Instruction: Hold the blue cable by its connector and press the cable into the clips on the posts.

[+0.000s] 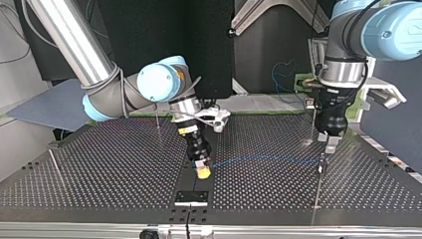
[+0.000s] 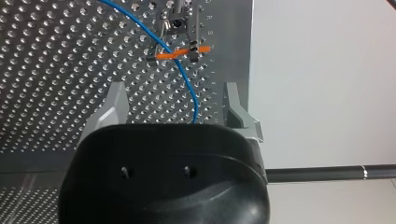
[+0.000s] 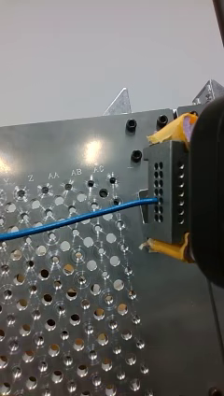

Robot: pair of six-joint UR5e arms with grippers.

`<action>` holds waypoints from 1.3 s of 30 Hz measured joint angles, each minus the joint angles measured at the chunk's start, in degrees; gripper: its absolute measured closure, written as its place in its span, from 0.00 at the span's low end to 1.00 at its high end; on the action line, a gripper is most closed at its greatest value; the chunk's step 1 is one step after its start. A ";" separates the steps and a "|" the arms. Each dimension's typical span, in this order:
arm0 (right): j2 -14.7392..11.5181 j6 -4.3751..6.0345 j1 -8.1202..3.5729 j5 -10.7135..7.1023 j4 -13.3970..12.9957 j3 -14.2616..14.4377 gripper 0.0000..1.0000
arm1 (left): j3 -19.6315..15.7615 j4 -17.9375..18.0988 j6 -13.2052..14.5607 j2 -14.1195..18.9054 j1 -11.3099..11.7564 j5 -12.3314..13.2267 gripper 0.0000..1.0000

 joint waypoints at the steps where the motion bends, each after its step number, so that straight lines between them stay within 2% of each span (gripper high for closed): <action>1: 0.00 0.00 0.00 0.01 0.03 0.00 1.00 | -0.01 -0.08 0.02 -0.20 -0.05 -0.04 0.00; 4: 0.02 0.00 -0.01 -0.01 0.07 0.00 1.00 | -0.01 -0.34 0.16 -0.70 -0.21 -0.09 0.00; 9: 0.03 0.00 0.00 0.00 0.07 0.00 1.00 | -0.01 -0.28 -0.09 0.48 -0.33 -0.50 0.00; 15: 0.07 0.00 -0.07 0.01 0.07 0.00 1.00 | -0.01 -0.39 0.25 -0.95 -0.62 -0.87 0.00; 21: 0.09 0.00 -0.27 -0.01 0.04 0.00 1.00 | 0.24 0.06 0.55 0.15 -1.30 -0.63 0.00; 32: 0.10 0.00 -0.60 -0.04 -0.14 0.00 1.00 | 3.37 0.57 -0.78 -1.89 -4.25 -0.17 0.00; 39: 0.11 0.00 -0.69 -0.13 -0.09 0.00 1.00 | 5.03 0.33 -1.39 -4.43 -5.62 -0.82 0.00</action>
